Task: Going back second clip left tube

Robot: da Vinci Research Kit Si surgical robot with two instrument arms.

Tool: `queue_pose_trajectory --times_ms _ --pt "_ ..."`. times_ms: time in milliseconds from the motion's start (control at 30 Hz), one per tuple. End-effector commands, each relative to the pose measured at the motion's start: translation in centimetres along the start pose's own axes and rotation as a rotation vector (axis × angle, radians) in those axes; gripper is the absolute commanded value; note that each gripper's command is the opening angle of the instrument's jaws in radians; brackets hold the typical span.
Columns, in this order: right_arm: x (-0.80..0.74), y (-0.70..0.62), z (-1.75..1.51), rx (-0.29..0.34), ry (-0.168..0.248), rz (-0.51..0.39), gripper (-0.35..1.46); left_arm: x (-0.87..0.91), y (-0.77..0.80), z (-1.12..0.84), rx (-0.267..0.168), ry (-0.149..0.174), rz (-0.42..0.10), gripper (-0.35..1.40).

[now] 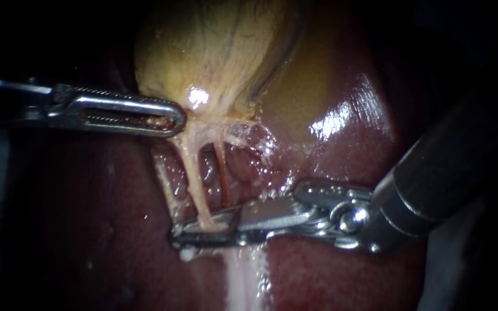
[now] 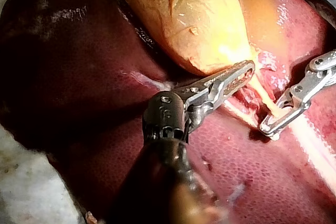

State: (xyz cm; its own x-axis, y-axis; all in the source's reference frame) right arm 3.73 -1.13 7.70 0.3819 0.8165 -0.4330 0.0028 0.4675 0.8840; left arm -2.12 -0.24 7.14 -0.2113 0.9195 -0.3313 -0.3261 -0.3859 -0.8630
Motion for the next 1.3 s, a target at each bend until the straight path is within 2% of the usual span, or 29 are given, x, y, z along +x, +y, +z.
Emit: queue_pose_trajectory --times_ms 33,300,333,433,500,600,700,800,1000,1133,1300 --pt "0.0 0.0 0.0 0.0 0.0 0.0 -0.35 0.0 0.0 0.0 0.0 0.0 0.0 -0.35" --pt "0.0 0.0 0.0 0.0 0.0 0.0 -0.35 0.0 0.0 0.0 0.0 0.0 0.0 -0.35" --pt "0.0 0.0 0.0 -0.004 -0.001 0.0 -0.29 0.0 0.0 -0.01 0.0 0.0 0.0 -0.35" --pt "0.04 -0.01 0.02 0.002 0.011 -0.015 0.28 0.0 0.0 -0.01 -0.001 -0.001 0.0 -0.35" --pt "0.09 -0.01 0.02 0.009 0.025 -0.042 0.41 -0.01 0.0 -0.02 -0.001 -0.001 0.0 -0.35" --pt "0.19 -0.02 -0.01 -0.003 0.054 -0.084 0.46 -0.01 0.0 -0.02 -0.001 -0.001 0.0 -0.35" --pt "0.28 -0.02 -0.06 -0.047 0.078 -0.129 0.49 -0.01 0.0 -0.02 -0.001 -0.001 0.0 -0.35" --pt "0.32 -0.01 -0.11 -0.055 0.082 -0.146 0.49 -0.01 0.0 -0.02 -0.001 -0.001 0.0 -0.35" --pt "0.34 0.02 -0.17 -0.057 0.082 -0.173 0.49 -0.01 0.0 -0.02 -0.001 -0.001 0.0 -0.35" --pt "0.31 0.0 -0.23 -0.053 0.08 -0.174 0.49 -0.01 0.0 -0.02 -0.001 -0.001 0.0 -0.35" --pt "0.3 -0.03 -0.4 -0.048 0.077 -0.219 0.49 -0.01 0.0 -0.03 -0.001 -0.001 0.001 -0.35"
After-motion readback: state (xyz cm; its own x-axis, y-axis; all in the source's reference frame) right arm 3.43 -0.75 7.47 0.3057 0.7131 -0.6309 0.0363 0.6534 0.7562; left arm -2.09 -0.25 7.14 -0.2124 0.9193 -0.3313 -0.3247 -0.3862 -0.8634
